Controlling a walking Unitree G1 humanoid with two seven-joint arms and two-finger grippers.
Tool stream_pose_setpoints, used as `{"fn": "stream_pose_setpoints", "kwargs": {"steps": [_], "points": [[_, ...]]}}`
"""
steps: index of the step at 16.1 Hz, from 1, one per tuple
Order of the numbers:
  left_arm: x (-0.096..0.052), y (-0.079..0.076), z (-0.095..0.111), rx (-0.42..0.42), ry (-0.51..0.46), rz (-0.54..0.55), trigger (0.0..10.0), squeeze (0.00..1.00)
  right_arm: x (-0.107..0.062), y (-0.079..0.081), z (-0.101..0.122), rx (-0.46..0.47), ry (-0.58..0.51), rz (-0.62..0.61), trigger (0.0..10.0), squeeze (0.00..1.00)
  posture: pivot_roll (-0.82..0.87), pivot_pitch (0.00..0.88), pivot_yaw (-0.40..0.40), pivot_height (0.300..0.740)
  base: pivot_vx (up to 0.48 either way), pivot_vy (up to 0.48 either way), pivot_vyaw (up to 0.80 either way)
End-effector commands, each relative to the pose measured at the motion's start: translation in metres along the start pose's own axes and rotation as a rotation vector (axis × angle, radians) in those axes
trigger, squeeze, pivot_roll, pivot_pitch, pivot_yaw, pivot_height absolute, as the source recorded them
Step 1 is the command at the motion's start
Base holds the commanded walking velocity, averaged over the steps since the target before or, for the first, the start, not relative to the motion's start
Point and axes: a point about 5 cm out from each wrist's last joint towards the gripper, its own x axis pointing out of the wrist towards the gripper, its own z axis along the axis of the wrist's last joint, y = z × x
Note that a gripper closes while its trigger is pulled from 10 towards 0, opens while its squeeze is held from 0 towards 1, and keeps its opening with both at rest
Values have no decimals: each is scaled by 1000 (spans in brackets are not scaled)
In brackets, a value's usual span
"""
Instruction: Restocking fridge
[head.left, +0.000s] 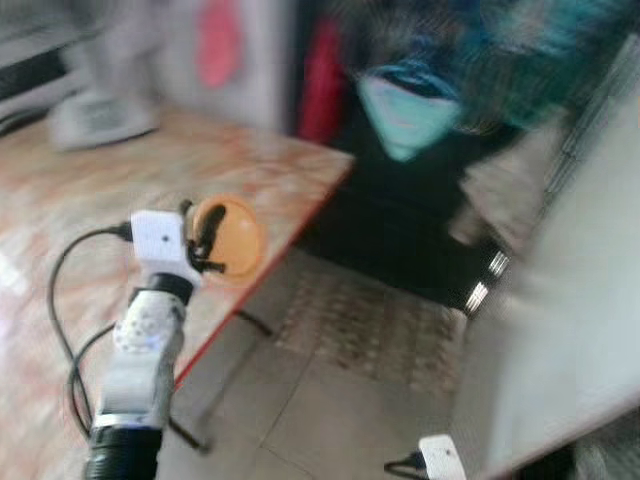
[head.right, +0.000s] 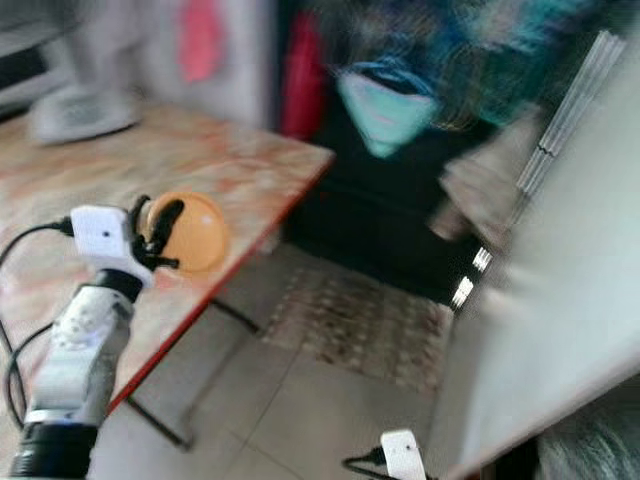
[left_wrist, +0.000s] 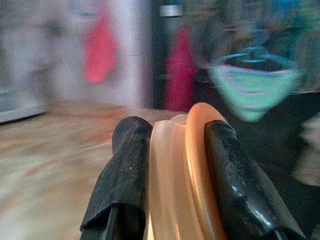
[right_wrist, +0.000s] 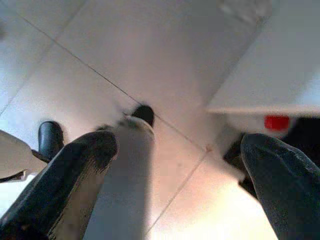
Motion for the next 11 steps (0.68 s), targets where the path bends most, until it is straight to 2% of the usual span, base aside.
{"fn": "stream_pose_setpoints", "kwargs": {"steps": [1, 11], "points": [[2, -3, 7, 20, -28, -24, 10000, 0, 0, -3, 3, -6, -6, -6, 10000, 0, 68, 0, -3, 740, 0, 0, -800], [3, -5, 3, 9, -10, -54, 10000, 0, 0, -3, 4, -6, -7, -4, 10000, 0, 72, 0, -3, 740, 0, 0, -800]]}}
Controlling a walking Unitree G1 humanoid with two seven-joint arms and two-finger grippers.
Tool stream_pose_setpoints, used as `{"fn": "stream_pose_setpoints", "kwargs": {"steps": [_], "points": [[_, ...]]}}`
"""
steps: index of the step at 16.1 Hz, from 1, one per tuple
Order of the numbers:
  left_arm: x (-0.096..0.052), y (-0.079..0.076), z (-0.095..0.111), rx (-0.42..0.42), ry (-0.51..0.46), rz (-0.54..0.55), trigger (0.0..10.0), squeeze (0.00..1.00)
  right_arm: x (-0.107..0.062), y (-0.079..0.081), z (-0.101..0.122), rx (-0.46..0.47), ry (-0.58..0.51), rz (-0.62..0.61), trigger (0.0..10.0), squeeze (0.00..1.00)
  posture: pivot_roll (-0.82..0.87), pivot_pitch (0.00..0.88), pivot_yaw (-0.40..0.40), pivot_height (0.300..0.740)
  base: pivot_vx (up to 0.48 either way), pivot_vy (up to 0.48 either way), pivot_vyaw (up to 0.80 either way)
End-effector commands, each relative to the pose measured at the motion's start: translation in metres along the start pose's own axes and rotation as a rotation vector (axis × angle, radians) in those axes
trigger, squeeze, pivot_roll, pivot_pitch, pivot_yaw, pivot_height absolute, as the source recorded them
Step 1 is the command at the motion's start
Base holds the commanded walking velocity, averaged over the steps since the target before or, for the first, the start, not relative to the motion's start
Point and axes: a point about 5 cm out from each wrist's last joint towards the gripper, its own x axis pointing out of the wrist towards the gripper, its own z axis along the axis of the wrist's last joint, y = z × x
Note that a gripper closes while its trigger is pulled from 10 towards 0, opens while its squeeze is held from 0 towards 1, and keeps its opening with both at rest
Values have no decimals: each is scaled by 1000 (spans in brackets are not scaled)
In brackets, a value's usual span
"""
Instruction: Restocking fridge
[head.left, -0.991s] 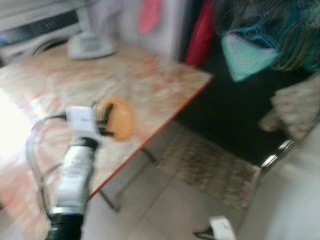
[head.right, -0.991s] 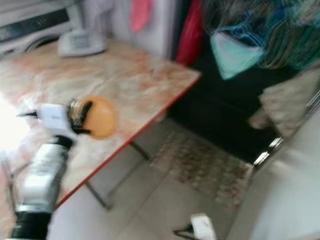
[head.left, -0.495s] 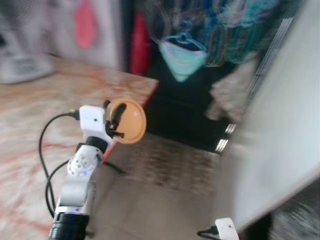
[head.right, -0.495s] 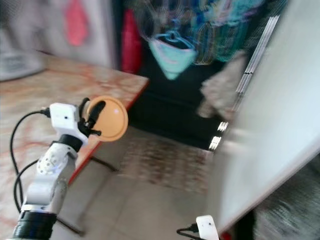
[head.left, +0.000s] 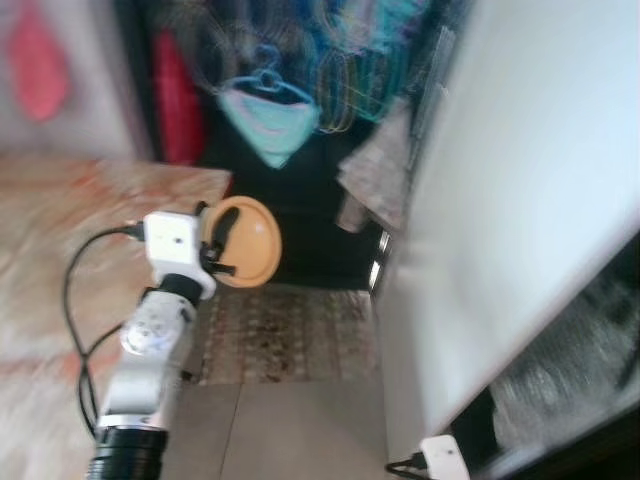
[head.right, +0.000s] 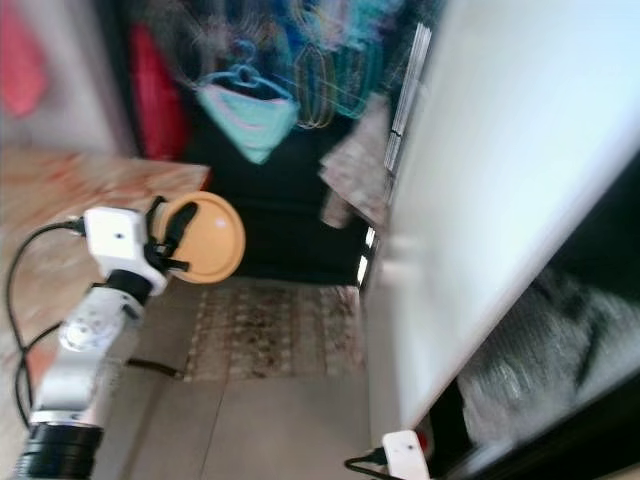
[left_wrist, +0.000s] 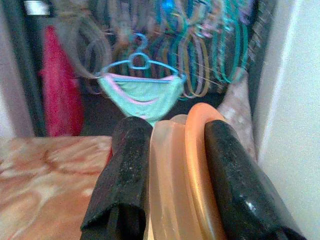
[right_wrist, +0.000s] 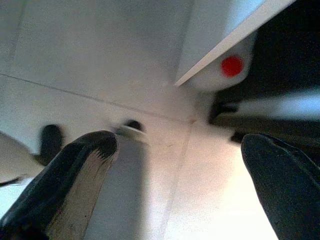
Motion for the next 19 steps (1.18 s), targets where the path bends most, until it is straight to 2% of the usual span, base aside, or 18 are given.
{"fn": "stream_pose_setpoints", "kwargs": {"steps": [1, 3, 5, 7, 9, 13, 15, 16, 19], "points": [[3, -11, -2, -16, 6, -43, 10000, 0, -1, -9, -3, 1, 11, -22, 10000, 0, 72, 0, -3, 740, 0, 0, -800], [1, -9, -9, -10, 38, -39, 10000, 0, -1, -8, -3, 0, 12, -20, 10000, 0, 70, 0, -2, 740, 0, 0, -400], [-3, -1, -24, 10, 107, 21, 10000, 0, -1, -8, -3, -2, 13, -16, 10000, 0, 70, 0, -1, 740, 0, 0, 0], [-6, 5, -35, -7, 155, 59, 10000, 0, -1, -8, -3, -2, 13, -14, 10000, 0, 71, 0, -1, 740, 0, 0, -800], [-13, 11, -60, -27, 257, 89, 10000, 0, -1, -8, -3, -2, 14, -12, 10000, 0, 72, 0, 0, 740, 0, 0, -800], [-39, 14, -117, -121, 508, 100, 10000, 0, -1, -7, -3, -1, 15, -10, 10000, 0, 70, 0, 1, 740, 0, 0, -800], [-63, 12, -147, -100, 657, 111, 10000, 0, -1, -7, -4, 1, 16, -11, 10000, 0, 70, 0, 1, 740, 0, 0, -800], [-72, 13, -157, -89, 714, 135, 10000, 0, -1, -7, -4, 1, 17, -10, 10000, 0, 71, 0, 0, 740, 0, 0, -800], [-86, 17, -170, -83, 797, 202, 10000, 0, -1, -8, -4, -2, 18, -9, 10000, 0, 67, 0, -1, 740, 0, 0, -800]]}}
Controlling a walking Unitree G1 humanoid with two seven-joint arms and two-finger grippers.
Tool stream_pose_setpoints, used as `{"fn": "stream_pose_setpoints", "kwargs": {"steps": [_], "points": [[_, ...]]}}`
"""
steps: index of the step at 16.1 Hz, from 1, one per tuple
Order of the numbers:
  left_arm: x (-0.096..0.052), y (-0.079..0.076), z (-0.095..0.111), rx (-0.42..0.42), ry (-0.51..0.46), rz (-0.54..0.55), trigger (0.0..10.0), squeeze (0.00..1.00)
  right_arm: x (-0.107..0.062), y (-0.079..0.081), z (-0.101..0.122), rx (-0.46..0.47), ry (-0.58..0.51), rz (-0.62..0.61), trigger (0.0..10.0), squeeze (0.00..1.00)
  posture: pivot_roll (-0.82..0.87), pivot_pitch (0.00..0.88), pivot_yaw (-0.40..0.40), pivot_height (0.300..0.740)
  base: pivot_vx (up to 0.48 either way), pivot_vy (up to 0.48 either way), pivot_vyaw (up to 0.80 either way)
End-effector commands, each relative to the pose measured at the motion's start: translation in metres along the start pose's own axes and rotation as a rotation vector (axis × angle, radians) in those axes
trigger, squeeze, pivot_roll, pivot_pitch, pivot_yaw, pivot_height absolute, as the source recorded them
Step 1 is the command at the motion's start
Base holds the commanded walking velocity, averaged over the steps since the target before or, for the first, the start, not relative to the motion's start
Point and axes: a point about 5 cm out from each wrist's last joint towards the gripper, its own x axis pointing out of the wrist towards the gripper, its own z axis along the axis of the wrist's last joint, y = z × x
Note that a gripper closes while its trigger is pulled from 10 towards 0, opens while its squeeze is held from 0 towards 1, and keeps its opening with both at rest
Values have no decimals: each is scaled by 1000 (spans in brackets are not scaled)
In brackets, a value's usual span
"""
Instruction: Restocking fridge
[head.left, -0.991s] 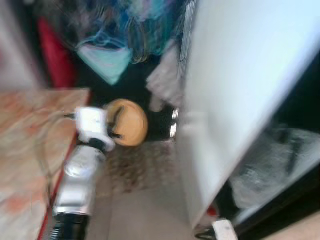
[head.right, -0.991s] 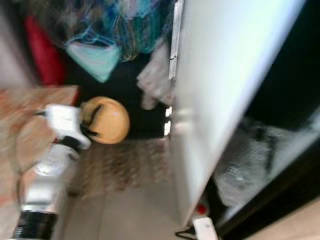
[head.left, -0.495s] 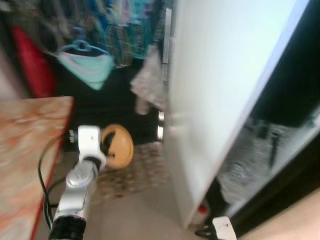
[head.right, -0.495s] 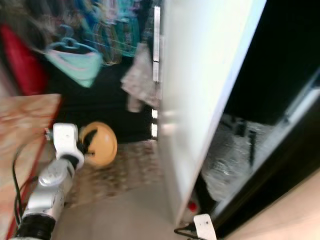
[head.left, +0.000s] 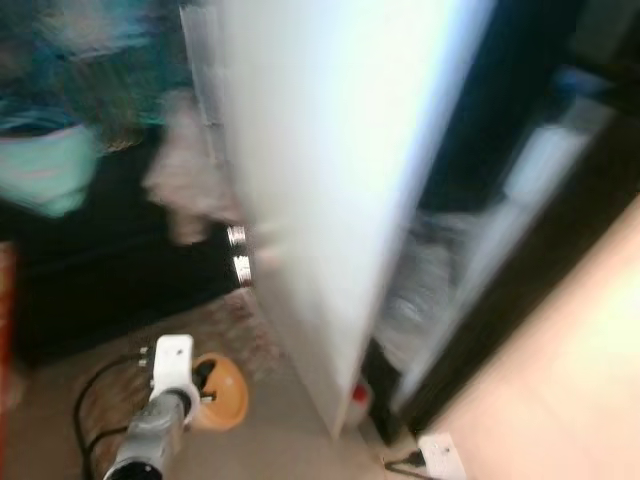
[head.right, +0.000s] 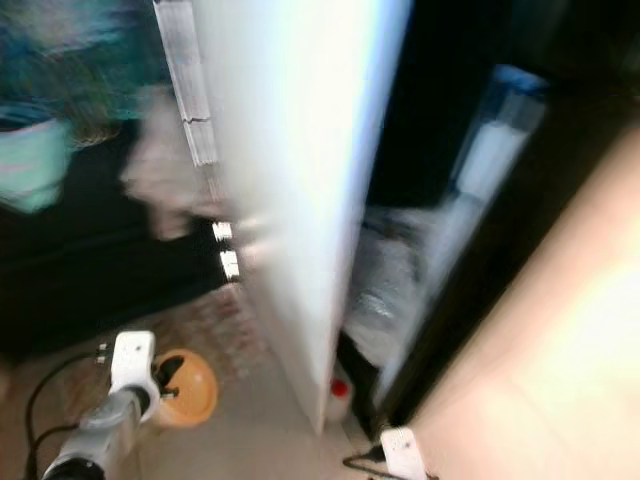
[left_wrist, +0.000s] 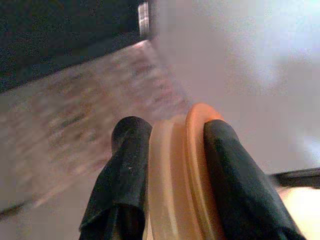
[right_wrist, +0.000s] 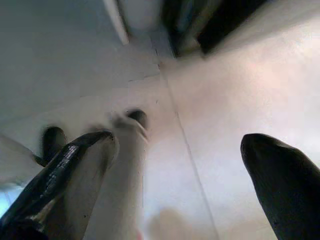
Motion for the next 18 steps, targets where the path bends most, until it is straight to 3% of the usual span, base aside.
{"fn": "stream_pose_setpoints", "kwargs": {"steps": [1, 3, 7, 12, 15, 18], "points": [[-2, 9, -10, 13, 33, 47, 10000, 0, 1, 2, 6, -5, -16, 5, 10000, 0, 67, 0, -1, 740, 0, 0, -800], [-6, 14, -25, 62, 101, 90, 10000, 0, 1, 2, 6, -7, -18, 8, 10000, 0, 63, 0, 2, 740, 0, 0, -800], [-15, 27, -50, -10, 212, 192, 10000, 0, 1, 3, 7, 11, -30, 1, 10000, 0, 53, 0, 7, 740, 0, 0, -225], [-29, 39, -77, -226, 315, 283, 10000, 0, 0, 3, 3, 120, -35, -29, 10000, 0, 44, 0, 11, 740, 0, 0, 0], [-35, 39, -88, -419, 322, 297, 10000, 0, 0, 4, -1, 219, -35, -40, 10000, 0, 43, 0, 9, 740, 0, 0, 0], [-36, 36, -90, -423, 318, 282, 10000, 0, -1, 4, -1, 327, -71, -63, 10000, 0, 46, 0, 6, 740, 0, 0, 0]]}}
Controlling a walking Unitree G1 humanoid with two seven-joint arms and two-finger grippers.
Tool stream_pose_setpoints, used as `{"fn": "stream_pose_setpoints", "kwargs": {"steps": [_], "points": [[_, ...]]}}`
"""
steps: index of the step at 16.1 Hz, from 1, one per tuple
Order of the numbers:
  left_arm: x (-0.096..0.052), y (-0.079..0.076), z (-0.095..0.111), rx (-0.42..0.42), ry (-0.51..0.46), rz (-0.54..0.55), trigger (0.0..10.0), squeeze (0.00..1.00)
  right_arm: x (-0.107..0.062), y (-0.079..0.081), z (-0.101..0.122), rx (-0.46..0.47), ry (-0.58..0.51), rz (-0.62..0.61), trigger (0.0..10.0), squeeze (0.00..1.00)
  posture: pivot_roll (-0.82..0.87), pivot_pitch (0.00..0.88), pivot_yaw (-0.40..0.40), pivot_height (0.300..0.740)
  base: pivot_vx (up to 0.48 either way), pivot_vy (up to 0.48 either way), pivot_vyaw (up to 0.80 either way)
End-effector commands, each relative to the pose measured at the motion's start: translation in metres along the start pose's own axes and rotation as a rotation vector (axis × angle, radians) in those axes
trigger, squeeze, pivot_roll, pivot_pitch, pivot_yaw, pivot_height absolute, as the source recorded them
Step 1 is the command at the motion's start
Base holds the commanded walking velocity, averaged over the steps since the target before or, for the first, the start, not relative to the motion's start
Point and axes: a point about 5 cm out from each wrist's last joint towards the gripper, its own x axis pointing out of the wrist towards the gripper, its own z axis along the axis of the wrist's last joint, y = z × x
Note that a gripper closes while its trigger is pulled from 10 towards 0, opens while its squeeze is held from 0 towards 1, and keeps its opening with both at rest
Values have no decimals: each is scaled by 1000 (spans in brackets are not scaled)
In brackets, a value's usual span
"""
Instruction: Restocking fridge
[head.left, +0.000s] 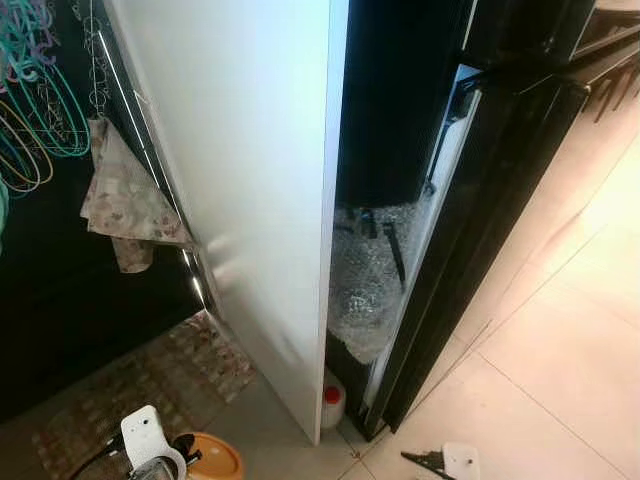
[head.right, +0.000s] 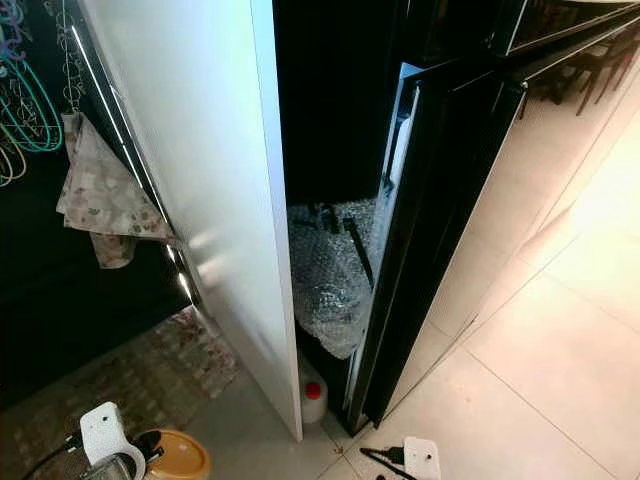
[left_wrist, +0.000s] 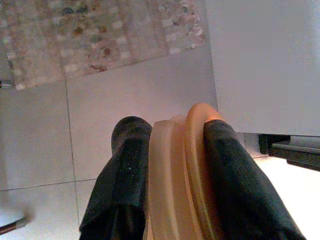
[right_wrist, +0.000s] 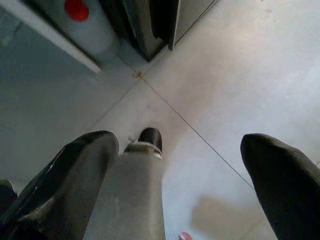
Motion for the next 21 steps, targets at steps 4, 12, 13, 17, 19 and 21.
{"fn": "stream_pose_setpoints", "kwargs": {"steps": [4, 12, 13, 17, 19, 21], "points": [[0, -4, 0, -10, -2, -19, 10000, 0, -2, -1, 11, 67, -158, -21, 10000, 0, 40, 0, 2, 740, 0, 0, 0], [0, -4, 2, 5, -17, -23, 10000, 0, -25, -7, 99, 15, -721, -8, 10000, 0, 21, 0, 6, 740, 0, 0, 0], [0, -4, 2, 5, -18, -24, 10000, 0, -26, -7, 100, 16, -732, -5, 10000, 0, 21, 0, 6, 740, 0, 0, 0], [0, -3, 1, 10, -19, -20, 10000, 0, -41, 26, 101, -144, -818, 258, 10000, 0, 16, 0, 4, 740, 0, 0, 0], [0, -5, 0, 12, -17, -23, 10000, 0, -40, 27, 99, -143, -812, 271, 10000, 0, 15, 0, 1, 740, 0, 0, 0], [0, -6, 0, 16, -17, -26, 10000, 0, -43, 20, 109, -127, -845, 198, 10000, 0, 15, 0, 2, 740, 0, 0, 0]]}}
